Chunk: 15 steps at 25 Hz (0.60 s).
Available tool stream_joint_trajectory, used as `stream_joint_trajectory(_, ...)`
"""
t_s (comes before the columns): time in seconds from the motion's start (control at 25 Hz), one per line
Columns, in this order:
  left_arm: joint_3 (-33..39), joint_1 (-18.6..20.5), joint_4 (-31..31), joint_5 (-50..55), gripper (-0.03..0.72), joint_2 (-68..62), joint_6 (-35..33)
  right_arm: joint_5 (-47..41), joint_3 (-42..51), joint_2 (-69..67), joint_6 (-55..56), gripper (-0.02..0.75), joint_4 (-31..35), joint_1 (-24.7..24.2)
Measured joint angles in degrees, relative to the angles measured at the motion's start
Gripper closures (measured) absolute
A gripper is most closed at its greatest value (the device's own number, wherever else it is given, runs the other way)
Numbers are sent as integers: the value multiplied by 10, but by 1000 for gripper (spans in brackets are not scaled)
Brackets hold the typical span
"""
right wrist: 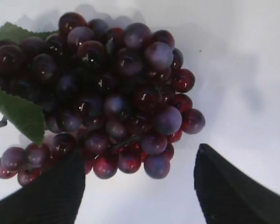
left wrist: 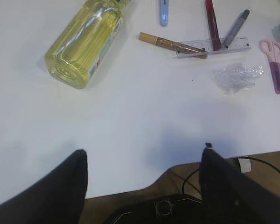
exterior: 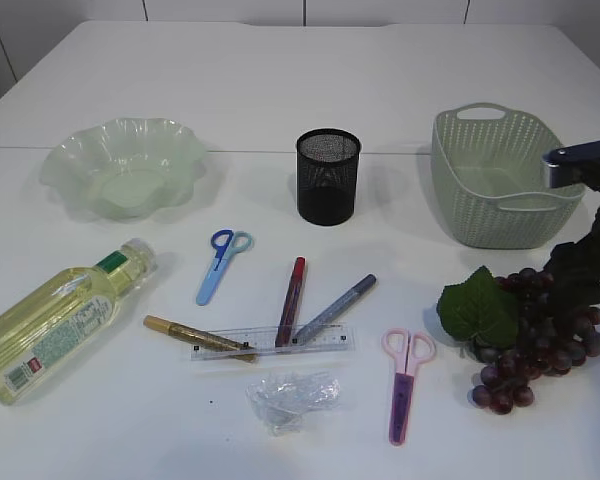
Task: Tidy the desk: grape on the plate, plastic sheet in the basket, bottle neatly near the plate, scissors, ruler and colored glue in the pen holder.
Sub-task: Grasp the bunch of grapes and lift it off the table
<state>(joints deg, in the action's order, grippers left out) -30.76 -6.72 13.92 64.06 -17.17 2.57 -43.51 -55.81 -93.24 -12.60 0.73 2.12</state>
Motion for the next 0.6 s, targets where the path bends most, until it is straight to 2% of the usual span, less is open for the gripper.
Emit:
stream_joint_trajectory(0.32,0,0,2,17,143,0,0,24,0,-30,-2,175,-45,0)
stream_joint_trajectory(0.6,0,0,3,22,143,0,0,27,0,-43,-2,175,-53,0)
